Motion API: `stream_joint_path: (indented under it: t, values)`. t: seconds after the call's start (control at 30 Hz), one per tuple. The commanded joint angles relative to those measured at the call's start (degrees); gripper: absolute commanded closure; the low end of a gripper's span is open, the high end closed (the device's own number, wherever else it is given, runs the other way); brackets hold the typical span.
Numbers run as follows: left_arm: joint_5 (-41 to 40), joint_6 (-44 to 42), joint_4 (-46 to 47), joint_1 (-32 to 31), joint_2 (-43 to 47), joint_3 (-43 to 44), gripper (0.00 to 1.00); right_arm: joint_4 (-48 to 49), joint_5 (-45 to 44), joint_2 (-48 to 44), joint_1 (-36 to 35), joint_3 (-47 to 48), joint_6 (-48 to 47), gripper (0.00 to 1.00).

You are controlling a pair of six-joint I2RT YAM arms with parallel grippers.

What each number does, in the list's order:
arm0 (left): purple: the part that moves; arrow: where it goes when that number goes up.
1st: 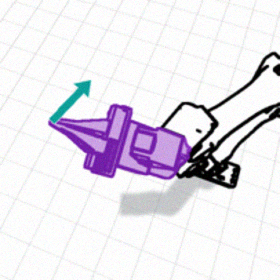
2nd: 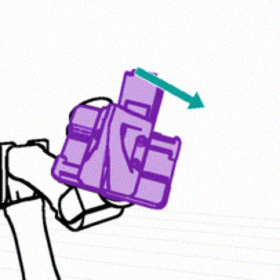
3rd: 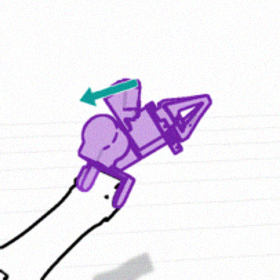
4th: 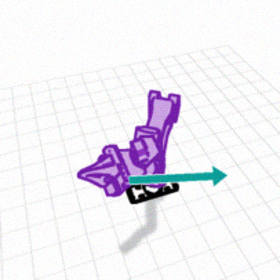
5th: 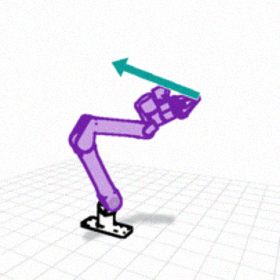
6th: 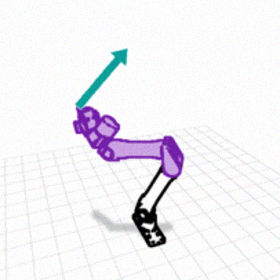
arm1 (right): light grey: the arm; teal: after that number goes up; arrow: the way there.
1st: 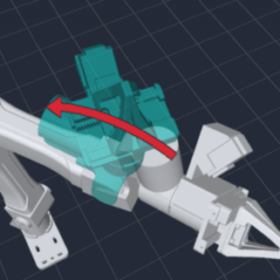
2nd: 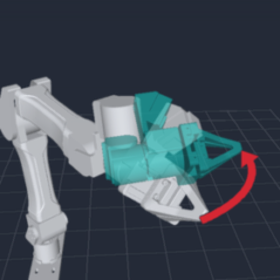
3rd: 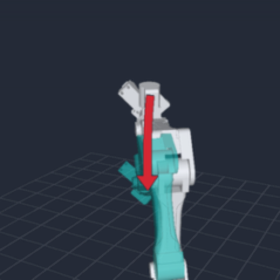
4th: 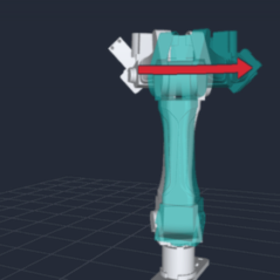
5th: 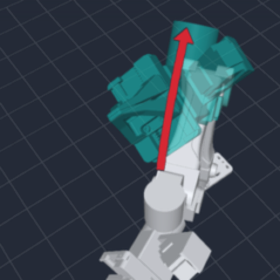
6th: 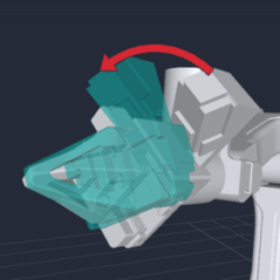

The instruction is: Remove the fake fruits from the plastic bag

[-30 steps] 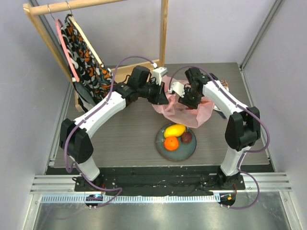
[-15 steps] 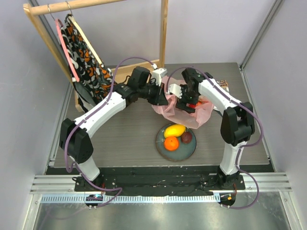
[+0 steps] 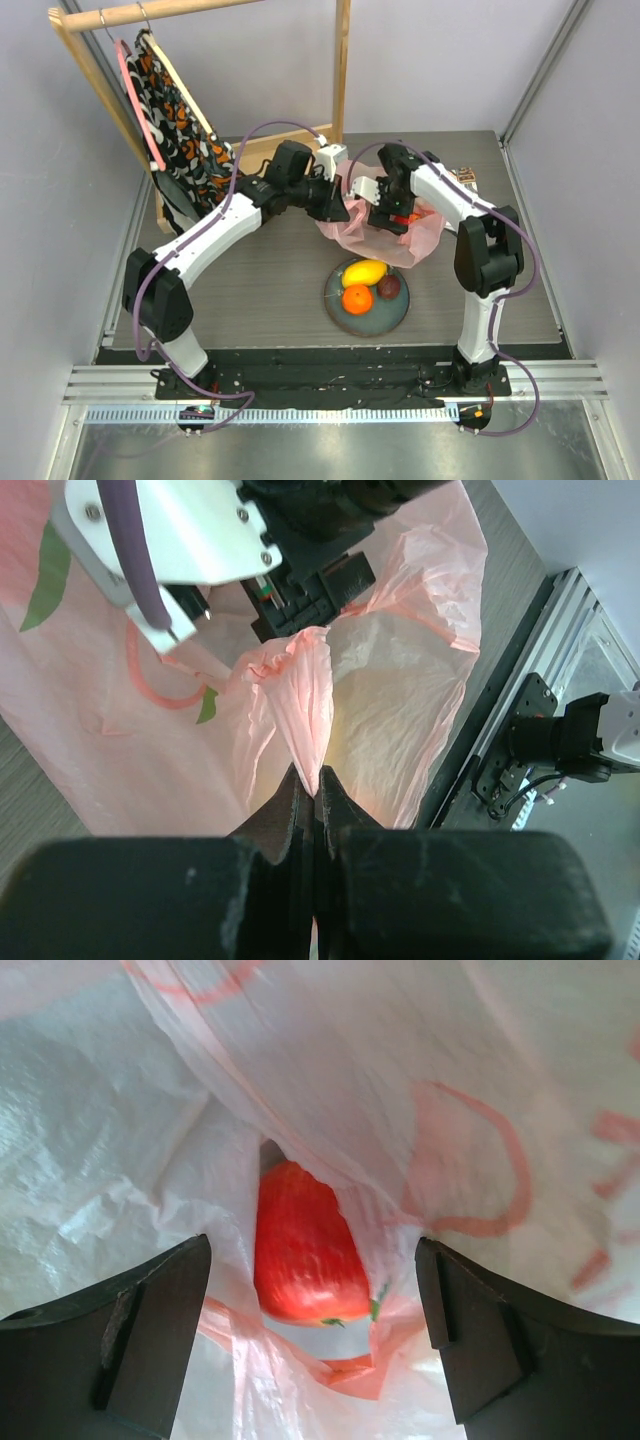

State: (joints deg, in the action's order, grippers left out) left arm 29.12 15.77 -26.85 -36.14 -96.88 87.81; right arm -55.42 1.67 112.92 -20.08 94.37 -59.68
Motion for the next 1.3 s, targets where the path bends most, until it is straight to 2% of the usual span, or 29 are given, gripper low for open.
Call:
stream_joint_path:
  t: [0.0,0.5,0.57,0.67,0.7,0.83,0.9,0.93,1.03,1.13,1.27]
  values:
    - [0.32,-1.27,1.01,-0.25,3.01,-0.53,1.0,-1.09,1.31,0.19,1.62,5.64,0.44,0.1]
    - [1.99,-1.88,0.13,-0.16,5.47,-0.98,1.0,-3.99,-0.35,6.25,2.41,6.1,3.17,0.25]
    - [1.64,-2.06,-0.13,-0.16,5.13,-0.62,1.0,-3.91,-1.4,6.43,2.41,4.69,3.08,0.23]
    - [1.46,-2.23,0.04,-0.16,5.04,-0.53,1.0,-2.59,-5.0,6.34,2.5,1.88,3.52,0.13]
    - [1.55,-2.15,-0.04,-0.16,5.04,-0.53,1.0,-2.59,-6.14,6.43,2.5,1.0,3.78,0.01]
    - [1.46,-2.32,-0.04,-0.16,5.03,-0.62,1.0,-3.55,-7.56,7.13,2.59,0.55,4.92,0.0]
    - [1.46,-2.23,0.04,-0.16,4.95,-0.62,1.0,-3.21,-7.21,6.35,2.58,0.82,5.27,0.09]
    - [1.46,-2.23,0.13,-0.16,4.77,-0.62,1.0,-2.94,-6.25,6.08,2.59,1.08,5.8,0.21]
    - [1.02,-2.23,0.13,-0.16,4.6,-0.36,1.0,-3.38,-2.84,3.28,2.59,3.54,7.73,0.36]
    - [0.41,-2.23,0.05,-0.16,4.25,-0.18,1.0,-3.91,3.22,-1.55,2.59,6.17,10.27,0.43]
    - [-0.38,-2.06,0.22,-0.16,3.54,0.17,1.0,-3.39,11.13,-10.5,2.76,4.79,12.21,0.44]
